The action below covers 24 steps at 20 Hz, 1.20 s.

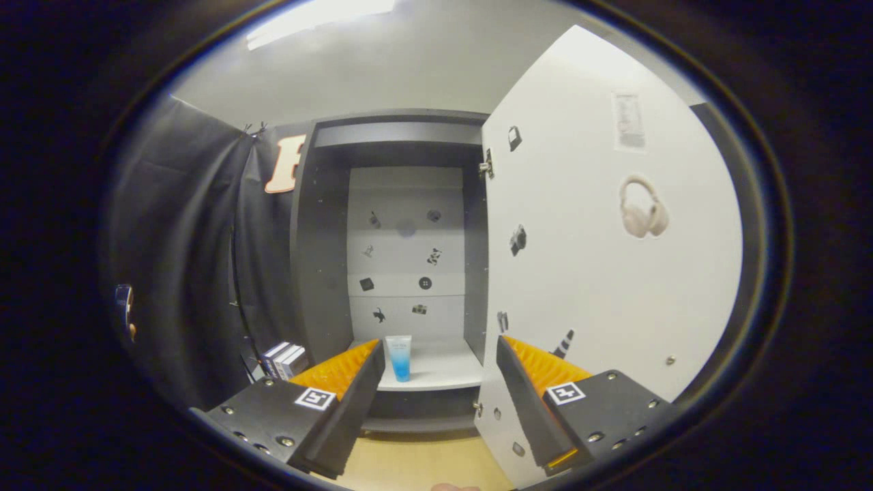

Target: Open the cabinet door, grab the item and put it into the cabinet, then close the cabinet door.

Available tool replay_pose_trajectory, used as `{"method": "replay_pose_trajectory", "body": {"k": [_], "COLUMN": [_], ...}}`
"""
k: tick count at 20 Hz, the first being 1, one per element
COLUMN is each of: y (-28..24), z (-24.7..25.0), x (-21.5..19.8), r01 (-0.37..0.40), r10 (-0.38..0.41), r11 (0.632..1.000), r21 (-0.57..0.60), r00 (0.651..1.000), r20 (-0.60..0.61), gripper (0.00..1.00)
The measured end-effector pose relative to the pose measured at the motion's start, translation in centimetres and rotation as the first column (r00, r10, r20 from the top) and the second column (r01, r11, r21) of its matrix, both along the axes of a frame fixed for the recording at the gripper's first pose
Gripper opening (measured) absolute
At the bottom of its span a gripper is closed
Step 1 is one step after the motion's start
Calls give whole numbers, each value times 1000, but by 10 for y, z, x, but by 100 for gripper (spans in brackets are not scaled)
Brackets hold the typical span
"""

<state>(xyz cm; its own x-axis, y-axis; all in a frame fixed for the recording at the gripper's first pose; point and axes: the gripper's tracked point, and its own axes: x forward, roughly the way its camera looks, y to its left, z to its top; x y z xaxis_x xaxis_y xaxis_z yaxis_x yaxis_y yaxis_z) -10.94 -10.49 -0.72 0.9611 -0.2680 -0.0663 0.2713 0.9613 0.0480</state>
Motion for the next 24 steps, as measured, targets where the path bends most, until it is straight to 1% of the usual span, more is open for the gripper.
{"method": "replay_pose_trajectory", "body": {"k": [2,4,6,10,12,14,15,17,19,21,22,24], "y": [-11,-28,-52,-104,-125,-145,-155,-159,-161,-156,-157,-174], "z": [2,4,6,4,1,-2,0,4,5,4,2,-1], "x": [-26,-53,-81,-128,-147,-157,-157,-161,-154,-151,-150,-166], "r01": [42,100,186,345,411,454,462,457,416,364,357,385], "r10": [-42,-100,-186,-345,-411,-454,-464,-459,-419,-365,-358,-388], "r11": [999,995,983,939,911,891,886,887,906,931,934,921], "r21": [-14,-19,-11,-4,-5,-20,-41,-63,-79,-41,-27,-62], "r00": [999,995,983,939,911,890,885,888,907,930,933,920], "r20": [0,1,4,-7,-18,-25,-33,-22,-24,-33,-37,-56], "gripper": [96,96,97,96,96,96,97,100,100,100,100,100]}}
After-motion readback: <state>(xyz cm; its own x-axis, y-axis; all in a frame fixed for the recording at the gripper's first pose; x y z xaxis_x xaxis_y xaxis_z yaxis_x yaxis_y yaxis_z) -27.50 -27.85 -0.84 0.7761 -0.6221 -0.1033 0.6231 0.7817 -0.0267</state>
